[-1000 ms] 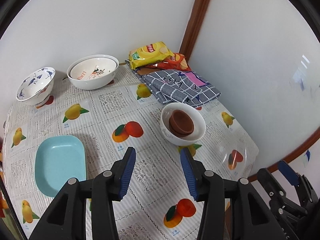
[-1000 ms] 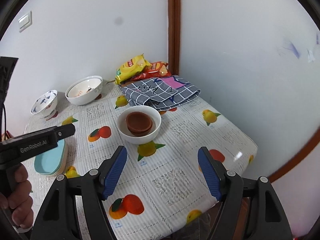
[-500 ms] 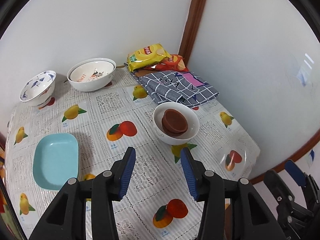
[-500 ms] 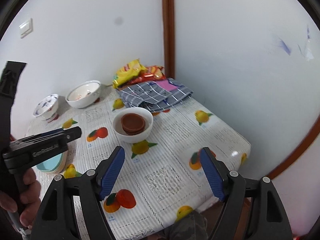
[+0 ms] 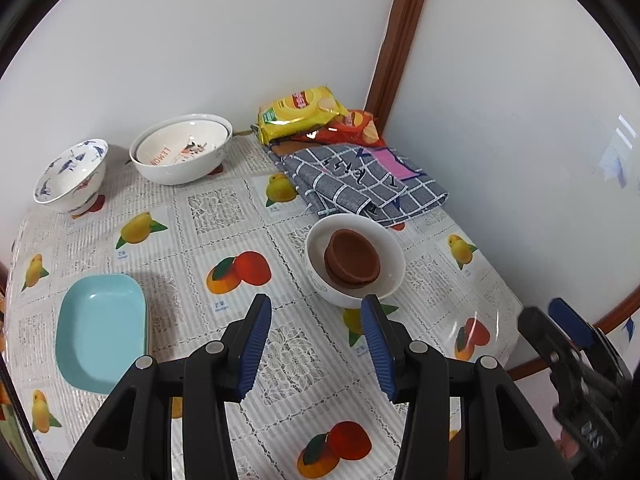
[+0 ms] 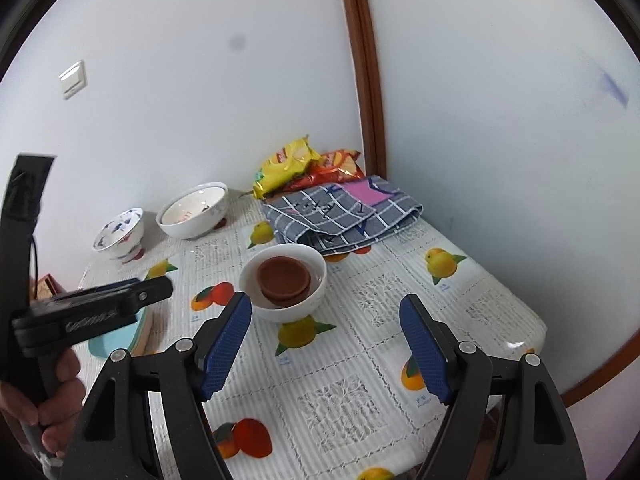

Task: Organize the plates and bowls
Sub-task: 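Move both tools toward the white bowl rim, then grip the white bowl rim with the left tool while the right tool grips it too, then lift the white bowl with both tools and carry it toward the blue plate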

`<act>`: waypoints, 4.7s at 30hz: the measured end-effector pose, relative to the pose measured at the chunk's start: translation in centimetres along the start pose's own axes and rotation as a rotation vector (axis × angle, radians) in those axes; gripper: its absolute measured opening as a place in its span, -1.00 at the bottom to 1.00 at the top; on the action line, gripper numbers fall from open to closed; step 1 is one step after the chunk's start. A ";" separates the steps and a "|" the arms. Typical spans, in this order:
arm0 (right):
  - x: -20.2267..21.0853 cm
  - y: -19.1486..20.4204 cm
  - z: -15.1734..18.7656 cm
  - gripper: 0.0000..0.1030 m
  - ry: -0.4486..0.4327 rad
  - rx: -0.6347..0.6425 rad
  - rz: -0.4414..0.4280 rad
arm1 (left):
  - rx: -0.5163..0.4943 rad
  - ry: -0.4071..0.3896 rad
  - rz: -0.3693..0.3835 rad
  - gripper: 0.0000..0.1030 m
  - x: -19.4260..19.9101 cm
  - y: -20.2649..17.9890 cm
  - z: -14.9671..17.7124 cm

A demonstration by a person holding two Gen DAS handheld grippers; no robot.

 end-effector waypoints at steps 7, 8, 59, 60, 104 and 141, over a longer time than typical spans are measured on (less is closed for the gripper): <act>-4.6 0.0 -1.5 0.48 0.046 0.034 0.041 | 0.019 0.045 -0.018 -0.14 -2.9 1.0 -1.0; -5.5 -0.1 -1.7 0.48 0.058 0.030 0.036 | 0.022 0.053 -0.020 -0.14 -3.5 1.1 -1.1; -23.6 -1.2 -0.7 -0.19 0.312 0.010 0.092 | 0.014 0.231 0.024 -0.37 -18.5 1.8 -2.5; -23.7 -1.2 -0.7 -0.19 0.312 0.013 0.090 | 0.017 0.232 0.025 -0.37 -18.5 1.8 -2.5; -20.9 0.6 0.0 -0.82 0.307 -0.089 0.019 | 0.032 0.178 0.041 -0.79 -15.8 1.5 -1.8; -11.9 10.5 -0.1 -0.82 0.246 -0.040 -0.088 | 0.087 0.074 -0.029 -0.79 -3.8 8.0 -0.2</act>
Point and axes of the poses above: each gripper's, at about its wrist camera, not at the fingertips, and x roughly against the way its jaws point, y to its left, z to its underside, the point moved 3 cm from there along -x, roughly the way its jaws point, and after that the axes turned 12 degrees about -x, right-handed, at the moved point
